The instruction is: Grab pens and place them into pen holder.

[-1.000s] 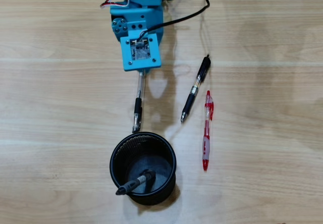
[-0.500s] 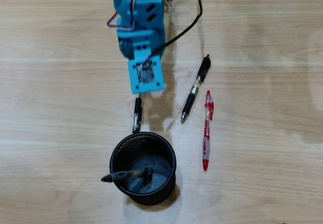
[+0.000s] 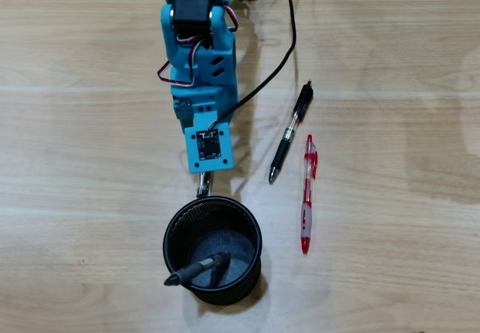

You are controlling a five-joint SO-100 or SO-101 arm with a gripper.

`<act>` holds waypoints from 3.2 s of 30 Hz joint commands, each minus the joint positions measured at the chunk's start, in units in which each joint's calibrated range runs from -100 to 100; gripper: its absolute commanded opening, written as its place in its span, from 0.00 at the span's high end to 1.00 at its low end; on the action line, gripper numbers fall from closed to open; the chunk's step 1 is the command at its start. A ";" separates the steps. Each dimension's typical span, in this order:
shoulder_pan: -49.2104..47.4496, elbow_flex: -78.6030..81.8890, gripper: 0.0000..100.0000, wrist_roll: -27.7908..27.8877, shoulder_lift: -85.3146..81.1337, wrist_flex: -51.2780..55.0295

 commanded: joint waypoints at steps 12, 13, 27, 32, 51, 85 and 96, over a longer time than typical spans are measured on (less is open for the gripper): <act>0.92 -2.65 0.87 -0.14 3.95 0.09; 0.92 -2.65 0.87 -0.14 4.20 0.09; 1.19 -2.02 0.95 -0.95 7.56 0.09; 2.10 -1.84 0.98 -1.06 6.98 0.18; 2.37 -10.94 0.98 0.87 -14.78 1.90; -5.62 -0.85 0.98 -3.29 -0.50 -86.35; -3.80 -12.39 0.98 -5.73 12.52 -86.26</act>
